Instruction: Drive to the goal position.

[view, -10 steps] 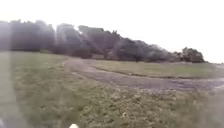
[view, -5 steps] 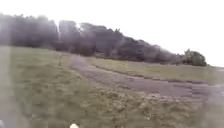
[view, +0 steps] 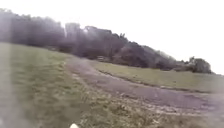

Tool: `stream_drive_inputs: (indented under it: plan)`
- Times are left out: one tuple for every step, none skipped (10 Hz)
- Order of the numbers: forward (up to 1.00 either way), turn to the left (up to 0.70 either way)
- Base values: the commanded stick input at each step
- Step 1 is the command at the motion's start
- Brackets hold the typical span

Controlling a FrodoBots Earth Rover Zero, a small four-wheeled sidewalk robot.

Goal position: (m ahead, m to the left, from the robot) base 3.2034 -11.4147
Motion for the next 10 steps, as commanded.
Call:
stream_drive_inputs:
  plan:
    - [0.70, 0.00]
    - [0.70, 0.00]
    - [0.70, 0.00]
    - [0.70, 0.00]
    - [0.70, 0.00]
    - [0.70, 0.00]
    - [0.70, 0.00]
    - [0.70, 0.00]
    - [0.70, 0.00]
    - [0.70, 0.00]
